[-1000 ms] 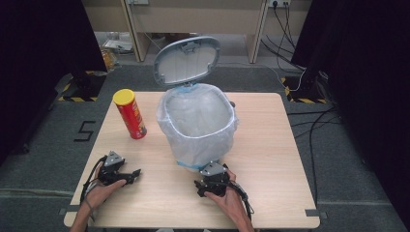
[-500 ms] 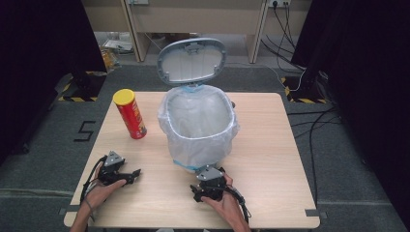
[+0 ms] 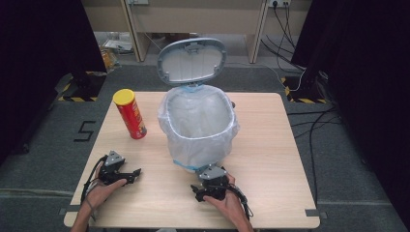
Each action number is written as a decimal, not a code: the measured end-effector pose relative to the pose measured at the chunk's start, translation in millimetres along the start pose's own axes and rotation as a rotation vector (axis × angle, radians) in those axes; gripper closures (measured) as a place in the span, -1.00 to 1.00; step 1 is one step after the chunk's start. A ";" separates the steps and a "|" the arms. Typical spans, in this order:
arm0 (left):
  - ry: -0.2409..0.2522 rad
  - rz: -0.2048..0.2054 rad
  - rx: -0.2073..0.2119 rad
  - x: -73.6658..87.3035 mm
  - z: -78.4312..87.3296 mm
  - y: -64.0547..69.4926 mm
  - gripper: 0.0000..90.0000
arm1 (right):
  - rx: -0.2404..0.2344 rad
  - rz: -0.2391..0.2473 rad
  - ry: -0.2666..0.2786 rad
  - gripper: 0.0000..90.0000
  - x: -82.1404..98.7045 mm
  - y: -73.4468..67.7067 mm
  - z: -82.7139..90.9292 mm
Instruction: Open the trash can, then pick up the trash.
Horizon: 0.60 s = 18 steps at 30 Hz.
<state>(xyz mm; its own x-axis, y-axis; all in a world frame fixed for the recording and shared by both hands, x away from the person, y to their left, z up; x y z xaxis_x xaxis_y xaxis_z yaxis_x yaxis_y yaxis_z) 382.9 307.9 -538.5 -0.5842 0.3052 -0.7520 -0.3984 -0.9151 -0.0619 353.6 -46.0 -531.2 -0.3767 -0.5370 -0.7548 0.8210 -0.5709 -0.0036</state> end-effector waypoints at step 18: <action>0.003 -0.002 0.021 -1.0 -0.7 -2.0 -0.64 | 0.001 0.009 -0.006 -0.68 -0.1 -0.3 -0.2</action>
<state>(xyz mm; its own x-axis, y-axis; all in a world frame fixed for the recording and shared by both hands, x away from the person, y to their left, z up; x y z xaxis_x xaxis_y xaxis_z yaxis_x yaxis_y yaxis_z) 384.7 309.2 -538.1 -0.5813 0.3065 -0.7538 -0.4147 -0.9086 -0.0496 353.5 -45.7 -531.3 -0.3721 -0.5453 -0.7511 0.8236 -0.5672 0.0038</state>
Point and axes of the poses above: each handheld gripper's, and its own axes: z roughly backward along the jaws, x roughly out of its underside, y roughly to its right, the point moved 2 cm from there along -z, roughly forward along the jaws, and after that the axes turned 7 degrees about -x, right-handed, at the moved point
